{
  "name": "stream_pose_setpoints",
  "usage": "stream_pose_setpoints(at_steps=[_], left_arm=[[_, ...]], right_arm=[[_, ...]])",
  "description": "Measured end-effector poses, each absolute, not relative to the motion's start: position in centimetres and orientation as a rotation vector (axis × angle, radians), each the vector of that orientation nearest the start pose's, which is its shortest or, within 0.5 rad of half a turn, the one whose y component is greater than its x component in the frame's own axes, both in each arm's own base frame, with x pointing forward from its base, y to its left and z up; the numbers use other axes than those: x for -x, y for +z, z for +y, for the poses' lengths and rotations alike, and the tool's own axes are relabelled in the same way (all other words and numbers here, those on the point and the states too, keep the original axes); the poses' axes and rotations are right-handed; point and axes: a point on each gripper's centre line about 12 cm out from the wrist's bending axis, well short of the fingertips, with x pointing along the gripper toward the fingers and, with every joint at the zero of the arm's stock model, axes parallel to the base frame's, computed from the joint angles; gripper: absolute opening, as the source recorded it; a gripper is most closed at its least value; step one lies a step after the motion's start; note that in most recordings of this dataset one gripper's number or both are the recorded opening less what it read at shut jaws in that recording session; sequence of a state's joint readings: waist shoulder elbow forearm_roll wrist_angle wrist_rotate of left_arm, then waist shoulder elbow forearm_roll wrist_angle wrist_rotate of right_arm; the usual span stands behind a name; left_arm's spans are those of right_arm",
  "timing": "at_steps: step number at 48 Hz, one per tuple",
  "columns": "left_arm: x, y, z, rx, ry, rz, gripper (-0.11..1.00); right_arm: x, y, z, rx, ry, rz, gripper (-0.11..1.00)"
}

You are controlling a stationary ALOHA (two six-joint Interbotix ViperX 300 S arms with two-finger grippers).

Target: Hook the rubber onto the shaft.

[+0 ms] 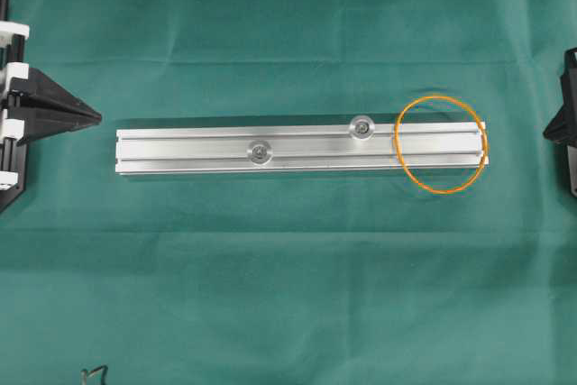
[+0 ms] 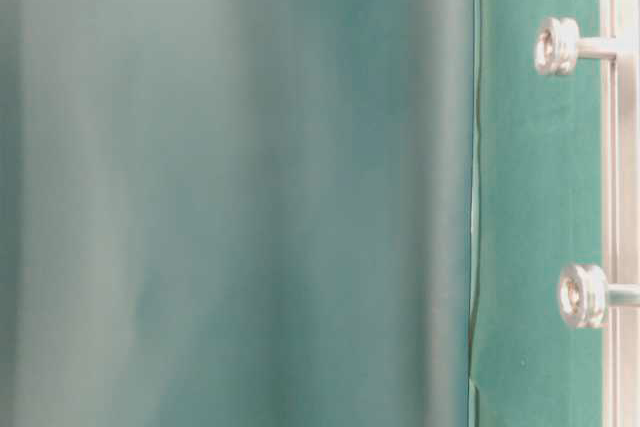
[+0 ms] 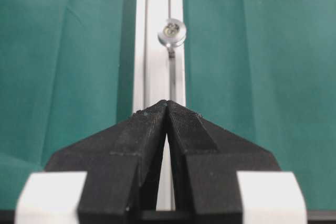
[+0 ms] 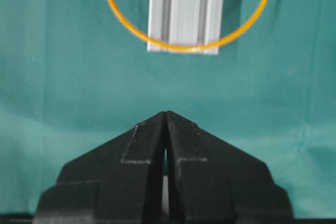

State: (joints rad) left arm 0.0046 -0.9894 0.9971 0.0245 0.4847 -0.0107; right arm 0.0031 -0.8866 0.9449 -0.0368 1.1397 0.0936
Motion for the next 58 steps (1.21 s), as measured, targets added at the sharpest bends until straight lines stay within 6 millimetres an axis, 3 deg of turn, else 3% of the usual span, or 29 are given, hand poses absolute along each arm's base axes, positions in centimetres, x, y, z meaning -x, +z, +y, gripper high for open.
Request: stream_pose_setpoints(at_steps=[29,34,42,46,49,58], left_arm=[[-18.64,28.52,0.19,-0.014,0.011,0.488,0.02],[-18.64,28.52,0.19,-0.013,0.012,0.488,0.02],[-18.63,28.62,0.22,-0.012,0.013,0.485,0.02],[-18.65,28.59,0.19,-0.014,0.011,0.486,0.02],[-18.65,28.59,0.22,-0.014,0.013,0.486,0.02],[-18.64,28.55,0.22,-0.014,0.013,0.489,0.02]], right_arm=[[-14.88,22.80,-0.34,-0.050,-0.079,1.266,0.05],[-14.91,22.75,-0.34,-0.050,-0.079,1.269,0.21],[-14.95,22.86,-0.38,-0.048,-0.080,1.266,0.72],[-14.99,22.89,-0.41,-0.046,-0.082,1.266,0.92],[-14.99,22.88,-0.39,-0.046,-0.080,1.266,0.99],[-15.01,22.89,-0.33,-0.051,-0.076,1.265,0.99]])
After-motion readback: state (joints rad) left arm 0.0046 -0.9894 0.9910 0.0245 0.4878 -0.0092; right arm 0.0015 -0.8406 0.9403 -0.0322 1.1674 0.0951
